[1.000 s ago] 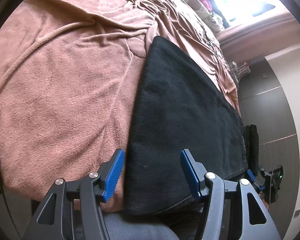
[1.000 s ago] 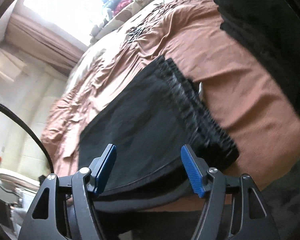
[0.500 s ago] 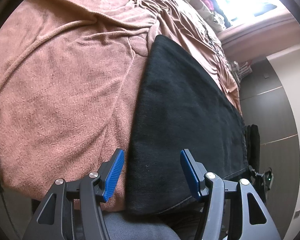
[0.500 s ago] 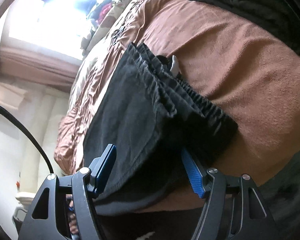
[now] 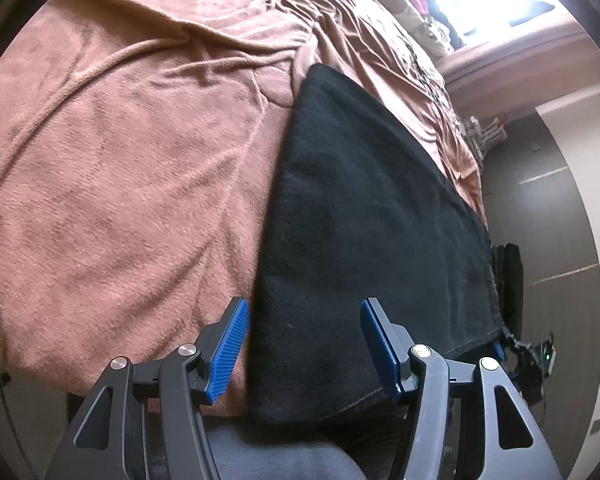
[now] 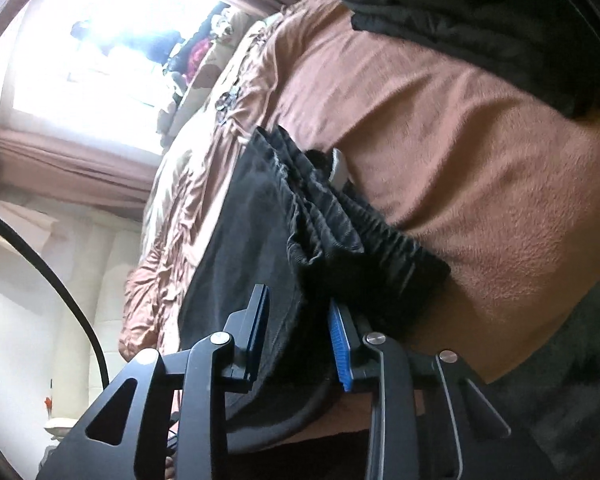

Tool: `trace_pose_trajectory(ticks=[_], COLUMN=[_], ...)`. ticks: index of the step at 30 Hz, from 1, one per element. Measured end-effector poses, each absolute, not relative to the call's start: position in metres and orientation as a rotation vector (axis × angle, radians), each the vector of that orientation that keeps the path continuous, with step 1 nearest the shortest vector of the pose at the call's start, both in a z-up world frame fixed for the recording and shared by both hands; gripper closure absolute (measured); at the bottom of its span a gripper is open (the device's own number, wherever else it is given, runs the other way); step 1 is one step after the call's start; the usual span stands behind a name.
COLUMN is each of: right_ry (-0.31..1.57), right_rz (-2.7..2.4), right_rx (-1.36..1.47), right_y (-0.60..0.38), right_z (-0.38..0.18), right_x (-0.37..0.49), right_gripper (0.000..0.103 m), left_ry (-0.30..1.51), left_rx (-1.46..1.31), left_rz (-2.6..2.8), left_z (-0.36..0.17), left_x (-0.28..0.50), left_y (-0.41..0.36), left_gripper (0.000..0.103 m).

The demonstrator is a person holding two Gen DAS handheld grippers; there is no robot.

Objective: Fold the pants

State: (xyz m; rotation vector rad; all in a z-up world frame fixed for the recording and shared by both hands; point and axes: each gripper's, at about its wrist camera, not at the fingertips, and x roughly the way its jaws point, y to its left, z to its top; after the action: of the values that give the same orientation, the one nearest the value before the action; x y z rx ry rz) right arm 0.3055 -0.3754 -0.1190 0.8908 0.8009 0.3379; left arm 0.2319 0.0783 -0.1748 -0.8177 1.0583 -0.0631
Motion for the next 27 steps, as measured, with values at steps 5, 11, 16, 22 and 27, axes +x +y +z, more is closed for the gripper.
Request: trace_pose_trajectory(ticks=[5,11,16,22,27], right_ry=[0.827,0.778,0.728,0.708,0.788], right_rz=[0.316,0.323,0.338,0.322,0.264], right_rx=[0.915,0.897,0.831,0.813,0.829], right_y=[-0.373,-0.365,-0.359,-0.362,-0.374], right_z=[-0.135,-0.123,-0.091,-0.077,-0.108], right_x=[0.315,0.323,0.312,0.289,0.287], right_gripper=[0.076,0.093,0.098,0.098,0.098], left_ry=[1.084,1.093,1.099,1.1,1.099], left_rx=[-0.791,-0.801,-0.797,-0.787,-0.79], left_rz=[-0.067,-0.066,-0.061,-0.07,-0.079], left_z=[-0.177,-0.181,-0.181,-0.177,-0.175], left_x=[0.234,0.237,0.238,0.237,0.239], left_y=[0.071,0.072,0.074,0.073,0.075], left_gripper=[0.042,0.045,0.048,0.051,0.051])
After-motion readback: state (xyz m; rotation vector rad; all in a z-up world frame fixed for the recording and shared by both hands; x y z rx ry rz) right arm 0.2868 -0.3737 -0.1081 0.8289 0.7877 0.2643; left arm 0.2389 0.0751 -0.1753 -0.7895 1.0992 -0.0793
